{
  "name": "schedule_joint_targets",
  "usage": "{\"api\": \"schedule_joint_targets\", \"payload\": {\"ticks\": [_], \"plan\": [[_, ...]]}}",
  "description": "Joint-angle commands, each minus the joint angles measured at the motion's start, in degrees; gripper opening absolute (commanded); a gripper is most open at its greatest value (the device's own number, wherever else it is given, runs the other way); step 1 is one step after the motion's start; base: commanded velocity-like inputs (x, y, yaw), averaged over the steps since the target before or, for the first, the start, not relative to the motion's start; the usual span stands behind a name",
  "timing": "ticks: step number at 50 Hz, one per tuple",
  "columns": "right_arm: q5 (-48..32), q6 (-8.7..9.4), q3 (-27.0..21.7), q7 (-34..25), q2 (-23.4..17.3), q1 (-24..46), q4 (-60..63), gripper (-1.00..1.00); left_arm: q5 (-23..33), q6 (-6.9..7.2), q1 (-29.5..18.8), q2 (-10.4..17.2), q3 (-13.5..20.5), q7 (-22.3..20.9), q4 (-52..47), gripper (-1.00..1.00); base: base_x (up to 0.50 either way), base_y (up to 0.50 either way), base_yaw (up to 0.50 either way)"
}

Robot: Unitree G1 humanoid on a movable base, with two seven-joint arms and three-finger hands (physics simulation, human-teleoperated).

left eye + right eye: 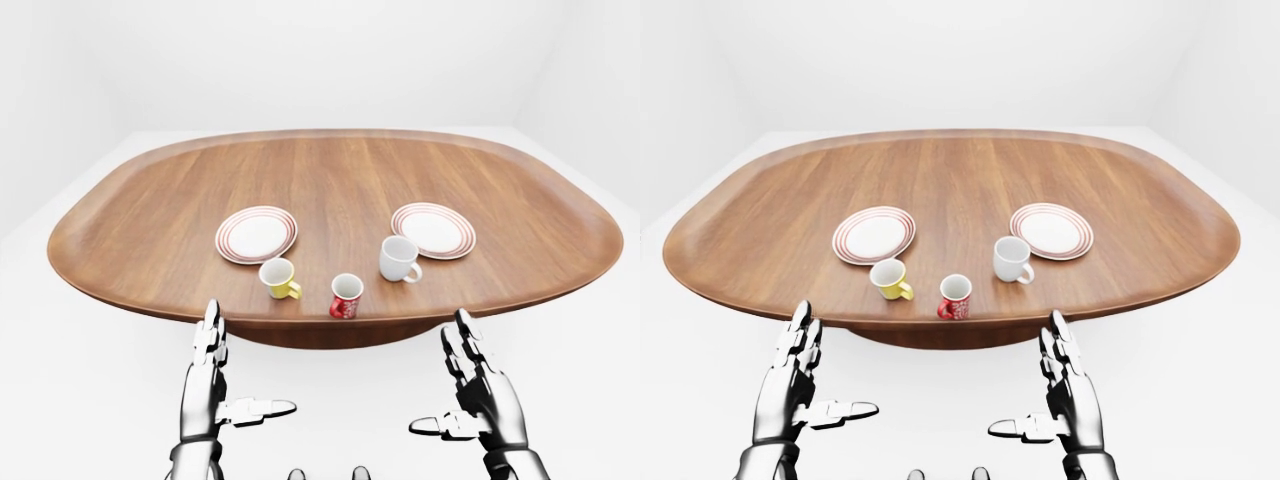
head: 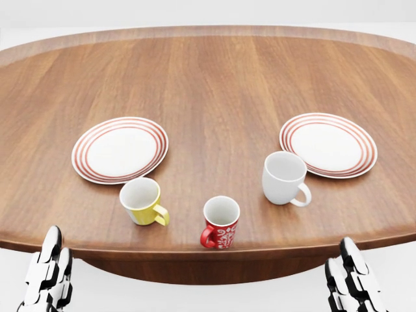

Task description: Put the red mug on the left plate.

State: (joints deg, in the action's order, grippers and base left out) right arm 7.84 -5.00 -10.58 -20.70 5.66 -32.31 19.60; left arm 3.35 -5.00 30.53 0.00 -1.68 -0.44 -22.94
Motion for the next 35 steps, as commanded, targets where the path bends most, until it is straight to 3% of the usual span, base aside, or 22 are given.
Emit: {"api": "schedule_joint_targets", "payload": {"ticks": [1, 35], "plan": [[-0.4, 0.0, -0.4, -0.7, 0.7, -0.2, 0.5, 1.0, 0.0, 0.0, 0.0, 0.2, 0.0, 0.0, -0.4, 1.0, 0.21, 0.5, 0.0], [-0.1, 0.0, -0.4, -1.5, 0.9, -0.6, 0.4, 1.0, 0.1, 0.0, 0.3, 0.3, -0.2, 0.0, -0.1, 1.0, 0.25, 0.5, 0.0]]}}
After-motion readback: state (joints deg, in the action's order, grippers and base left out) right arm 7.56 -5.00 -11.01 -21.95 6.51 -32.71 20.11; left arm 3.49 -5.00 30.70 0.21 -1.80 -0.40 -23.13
